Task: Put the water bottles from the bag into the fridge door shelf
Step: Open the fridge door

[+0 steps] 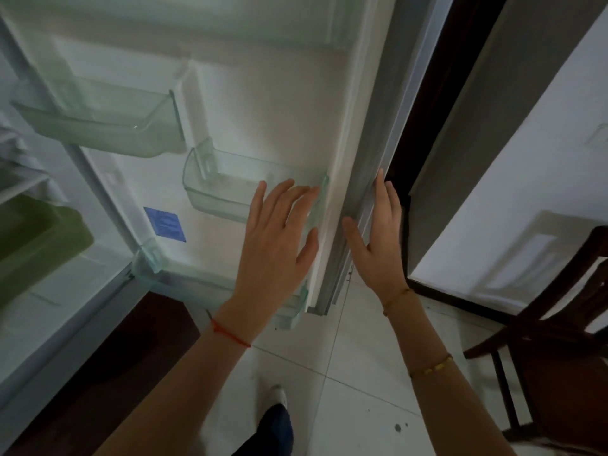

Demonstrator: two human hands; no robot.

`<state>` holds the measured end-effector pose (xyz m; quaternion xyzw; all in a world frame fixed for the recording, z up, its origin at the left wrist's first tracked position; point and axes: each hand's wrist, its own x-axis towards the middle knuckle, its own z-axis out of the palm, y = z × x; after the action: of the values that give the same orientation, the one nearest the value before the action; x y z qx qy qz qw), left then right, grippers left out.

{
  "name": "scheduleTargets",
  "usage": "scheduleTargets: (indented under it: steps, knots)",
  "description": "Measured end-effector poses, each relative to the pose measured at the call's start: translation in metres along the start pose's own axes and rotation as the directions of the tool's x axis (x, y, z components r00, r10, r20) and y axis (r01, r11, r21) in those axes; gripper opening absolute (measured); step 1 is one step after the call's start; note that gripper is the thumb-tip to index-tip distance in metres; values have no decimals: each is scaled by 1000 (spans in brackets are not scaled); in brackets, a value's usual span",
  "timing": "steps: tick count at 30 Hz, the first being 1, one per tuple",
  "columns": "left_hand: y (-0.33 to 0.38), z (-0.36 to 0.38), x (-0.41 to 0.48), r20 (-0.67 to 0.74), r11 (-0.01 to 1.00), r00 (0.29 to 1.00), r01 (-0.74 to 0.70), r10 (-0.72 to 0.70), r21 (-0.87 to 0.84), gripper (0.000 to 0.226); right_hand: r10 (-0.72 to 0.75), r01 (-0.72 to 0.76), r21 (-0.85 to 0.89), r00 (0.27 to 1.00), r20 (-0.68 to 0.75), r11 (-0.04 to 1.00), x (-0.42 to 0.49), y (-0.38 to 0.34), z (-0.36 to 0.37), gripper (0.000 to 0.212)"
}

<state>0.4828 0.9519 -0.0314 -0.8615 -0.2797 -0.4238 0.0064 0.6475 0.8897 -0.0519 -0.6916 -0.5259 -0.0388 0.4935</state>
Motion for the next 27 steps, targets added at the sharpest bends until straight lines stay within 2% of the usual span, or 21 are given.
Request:
scheduleTargets:
  steps: [15,27]
  knots:
    - [-34,79,81,-108,990,985,-130,135,53,36,-6,7,36,1000,-24,999,112,60,37,72]
    - [-58,127,130,-71,988,988,-135,141,81,42,-64,65,-34,998,23,997,186,101,72,60]
